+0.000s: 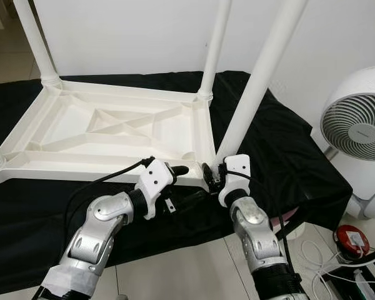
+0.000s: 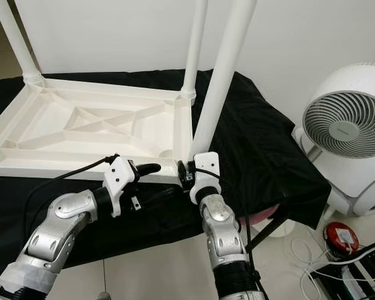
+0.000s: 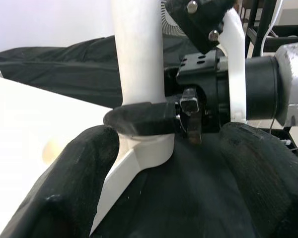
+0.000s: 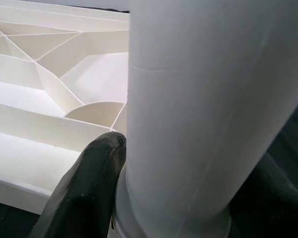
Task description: Building children table
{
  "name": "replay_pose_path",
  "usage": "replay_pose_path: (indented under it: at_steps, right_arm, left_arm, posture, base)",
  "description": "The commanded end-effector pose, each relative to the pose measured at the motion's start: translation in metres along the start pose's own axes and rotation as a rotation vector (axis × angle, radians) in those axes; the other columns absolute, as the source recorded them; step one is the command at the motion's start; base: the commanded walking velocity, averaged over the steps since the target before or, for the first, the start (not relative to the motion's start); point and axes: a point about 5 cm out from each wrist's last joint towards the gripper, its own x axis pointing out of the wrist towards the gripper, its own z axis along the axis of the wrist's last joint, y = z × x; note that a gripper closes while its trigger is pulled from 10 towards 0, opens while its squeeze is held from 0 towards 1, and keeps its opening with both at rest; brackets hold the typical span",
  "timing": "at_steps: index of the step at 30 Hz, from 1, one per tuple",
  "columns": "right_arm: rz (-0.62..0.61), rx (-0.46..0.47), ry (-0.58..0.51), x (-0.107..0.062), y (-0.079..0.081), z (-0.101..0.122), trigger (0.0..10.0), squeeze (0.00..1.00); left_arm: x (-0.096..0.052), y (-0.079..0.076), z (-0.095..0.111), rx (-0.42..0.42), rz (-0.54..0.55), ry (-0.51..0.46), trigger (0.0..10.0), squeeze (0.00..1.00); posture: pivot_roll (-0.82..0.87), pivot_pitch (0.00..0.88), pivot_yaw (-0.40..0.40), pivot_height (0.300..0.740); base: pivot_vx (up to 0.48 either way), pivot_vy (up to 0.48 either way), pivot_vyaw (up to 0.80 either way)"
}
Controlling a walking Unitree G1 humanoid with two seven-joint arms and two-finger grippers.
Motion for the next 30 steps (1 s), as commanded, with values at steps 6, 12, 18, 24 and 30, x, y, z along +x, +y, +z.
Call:
replay_pose_path:
  at_steps: [6, 12, 18, 24, 30]
  right_arm:
    - [-0.041, 0.016, 0.005, -0.002, -0.012, 0.003, 10.0, 1.0]
    - [0.014, -0.002, -0.011, 0.0, -0.019, 0.009, 10.0, 1.0]
    - [0.204, -0.029, -0.022, 0.006, -0.03, 0.014, 10.0, 0.0]
    - [0.327, -0.088, -0.05, 0.01, -0.033, 0.018, 10.0, 0.0]
    - [0.429, -0.123, -0.063, 0.013, -0.032, 0.02, 10.0, 0.0]
  left_arm:
    - [0.001, 0.001, 0.003, 0.013, 0.049, -0.004, 10.0, 0.0]
    - [0.002, 0.001, 0.004, 0.013, 0.047, -0.008, 10.0, 0.0]
    - [0.0, 0.002, 0.004, 0.012, 0.05, -0.006, 10.0, 0.0]
    - [0.0, 0.004, 0.005, 0.013, 0.056, -0.008, 10.0, 0.0]
    - [0.0, 0.003, 0.006, 0.011, 0.055, -0.01, 10.0, 0.0]
  posture:
    - [0.0, 0.0, -0.084, 0.74]
    - [0.0, 0.0, -0.084, 0.74]
    - [0.0, 0.0, -0.078, 0.74]
    - [0.0, 0.0, -0.075, 0.74]
    - [0.0, 0.0, -0.07, 0.74]
  base:
    - [0.0, 0.0, 0.0]
    - [0.0, 0.0, 0.0]
    - [0.0, 0.0, 0.0]
    - [0.0, 0.0, 0.0]
    - [0.0, 0.0, 0.0]
